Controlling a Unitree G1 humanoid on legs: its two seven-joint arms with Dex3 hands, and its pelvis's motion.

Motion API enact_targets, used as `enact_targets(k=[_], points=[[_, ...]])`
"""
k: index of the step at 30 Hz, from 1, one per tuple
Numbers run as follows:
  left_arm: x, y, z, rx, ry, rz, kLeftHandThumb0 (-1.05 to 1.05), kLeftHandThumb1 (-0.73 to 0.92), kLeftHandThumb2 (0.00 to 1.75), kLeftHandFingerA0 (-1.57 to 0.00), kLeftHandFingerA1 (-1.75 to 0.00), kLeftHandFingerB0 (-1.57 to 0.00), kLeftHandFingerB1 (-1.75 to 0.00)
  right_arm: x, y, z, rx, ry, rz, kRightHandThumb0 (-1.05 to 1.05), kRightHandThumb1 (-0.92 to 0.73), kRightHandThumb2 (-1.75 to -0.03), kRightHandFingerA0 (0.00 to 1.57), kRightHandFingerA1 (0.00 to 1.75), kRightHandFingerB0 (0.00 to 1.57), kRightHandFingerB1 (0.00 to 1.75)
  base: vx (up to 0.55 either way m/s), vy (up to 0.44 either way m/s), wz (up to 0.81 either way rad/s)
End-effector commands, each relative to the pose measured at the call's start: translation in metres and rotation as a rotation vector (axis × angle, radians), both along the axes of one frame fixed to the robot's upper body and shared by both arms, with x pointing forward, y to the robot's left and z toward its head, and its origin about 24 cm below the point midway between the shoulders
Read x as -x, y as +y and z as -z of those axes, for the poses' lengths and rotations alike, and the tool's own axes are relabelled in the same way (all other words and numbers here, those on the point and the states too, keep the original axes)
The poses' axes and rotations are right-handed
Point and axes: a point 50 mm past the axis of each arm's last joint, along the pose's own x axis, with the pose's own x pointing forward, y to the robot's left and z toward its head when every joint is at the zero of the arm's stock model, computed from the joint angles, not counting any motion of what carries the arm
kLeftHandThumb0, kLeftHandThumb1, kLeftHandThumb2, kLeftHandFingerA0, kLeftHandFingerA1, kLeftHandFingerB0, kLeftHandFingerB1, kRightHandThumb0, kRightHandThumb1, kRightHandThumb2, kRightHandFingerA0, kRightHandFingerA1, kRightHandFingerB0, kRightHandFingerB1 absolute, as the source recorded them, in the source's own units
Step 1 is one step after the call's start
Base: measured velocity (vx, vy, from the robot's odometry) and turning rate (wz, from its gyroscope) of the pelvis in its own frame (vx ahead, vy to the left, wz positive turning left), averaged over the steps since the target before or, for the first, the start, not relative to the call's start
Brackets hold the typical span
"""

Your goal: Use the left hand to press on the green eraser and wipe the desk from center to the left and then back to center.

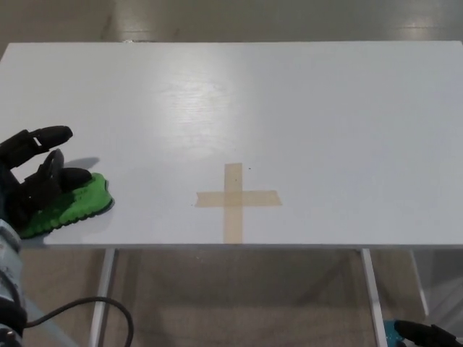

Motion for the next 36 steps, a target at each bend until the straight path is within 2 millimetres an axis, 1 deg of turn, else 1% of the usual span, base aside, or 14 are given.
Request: enact_targets(k=[1,2,3,6,8,9,11,12,13,14,20,24,32,36], points=[[0.001,-0.037,0.027,0.027,0.101,0.091,-0.09,0.83,0.65,-0.98,-0.81,-0.96,-0.63,0.006,-0.001,0.004,-0.004,0.031,0.014,-0.46,-0.70,-0.61,0.84,0.59,0.84,0.51,0.00,0.000,0.00],[0.000,-0.042,0.027,0.028,0.100,0.103,-0.09,0.83,0.65,-0.98,-0.81,-0.96,-0.63,0.006,-0.001,0.004,-0.009,0.030,0.015,-0.46,-0.70,-0.61,0.84,0.59,0.84,0.51,0.00,0.000,0.00],[-0.004,-0.053,0.027,0.022,0.095,0.138,-0.10,0.84,0.65,-1.00,-0.81,-0.97,-0.63,0.005,-0.001,0.004,-0.007,0.029,0.011,-0.46,-0.69,-0.63,0.86,0.59,0.84,0.50,0.00,0.000,0.00],[-0.008,-0.073,0.026,0.001,0.085,0.207,-0.11,0.84,0.65,-1.00,-0.81,-0.97,-0.62,0.005,-0.001,0.003,0.003,0.024,0.007,-0.46,-0.71,-0.61,0.85,0.58,0.84,0.51,0.00,0.000,0.00],[-0.009,-0.081,0.025,-0.013,0.081,0.239,-0.11,0.84,0.65,-1.00,-0.81,-0.97,-0.62,0.005,-0.001,0.003,0.008,0.020,0.009,-0.46,-0.71,-0.61,0.85,0.58,0.84,0.51,0.00,0.000,0.00],[-0.010,-0.090,0.025,-0.023,0.072,0.276,-0.12,0.84,0.65,-1.01,-0.80,-0.98,-0.62,0.004,-0.002,0.002,0.009,0.018,0.007,-0.46,-0.70,-0.61,0.85,0.58,0.83,0.50,0.00,0.000,0.00],[-0.012,-0.100,0.023,-0.032,0.062,0.314,-0.12,0.84,0.65,-1.01,-0.80,-0.98,-0.62,0.002,-0.002,0.001,0.010,0.017,0.004,-0.46,-0.70,-0.61,0.85,0.58,0.83,0.50,0.00,0.000,0.00],[-0.012,-0.109,0.023,-0.039,0.053,0.343,-0.12,0.83,0.65,-1.01,-0.80,-0.98,-0.62,0.001,-0.002,0.001,0.006,0.014,0.003,-0.46,-0.70,-0.62,0.84,0.56,0.83,0.50,0.00,0.000,0.00],[-0.012,-0.114,0.023,-0.043,0.048,0.359,-0.12,0.83,0.65,-1.01,-0.80,-0.98,-0.62,0.001,-0.002,0.001,0.002,0.012,0.002,-0.46,-0.70,-0.62,0.84,0.56,0.83,0.50,0.00,0.000,0.00],[-0.012,-0.114,0.023,-0.043,0.048,0.359,-0.12,0.83,0.65,-1.01,-0.80,-0.98,-0.62,0.001,-0.002,0.001,0.002,0.012,0.002,-0.46,-0.70,-0.62,0.84,0.56,0.83,0.50,0.00,0.000,0.00],[-0.014,-0.151,0.020,-0.032,0.040,0.459,-0.13,0.84,0.66,-1.02,-0.81,-0.98,-0.63,0.000,-0.003,-0.001,-0.021,-0.004,0.003,-0.46,-0.70,-0.62,0.82,0.56,0.84,0.50,0.00,0.000,0.00],[-0.014,-0.164,0.018,-0.034,0.029,0.490,-0.14,0.84,0.66,-1.02,-0.81,-0.98,-0.63,0.000,-0.003,-0.001,-0.015,-0.003,-0.001,-0.46,-0.70,-0.61,0.81,0.56,0.83,0.50,0.00,0.000,0.00],[-0.016,-0.197,0.008,-0.073,0.003,0.538,-0.14,0.84,0.65,-1.03,-0.81,-0.97,-0.63,0.000,-0.002,-0.001,-0.026,-0.012,-0.001,-0.46,-0.70,-0.61,0.81,0.57,0.83,0.50,0.00,0.000,0.00],[-0.015,-0.206,0.006,-0.070,-0.004,0.555,-0.14,0.84,0.66,-1.03,-0.82,-0.97,-0.62,-0.001,-0.003,-0.001,-0.030,-0.015,0.007,-0.45,-0.70,-0.61,0.81,0.57,0.84,0.50,0.00,0.000,0.00]])
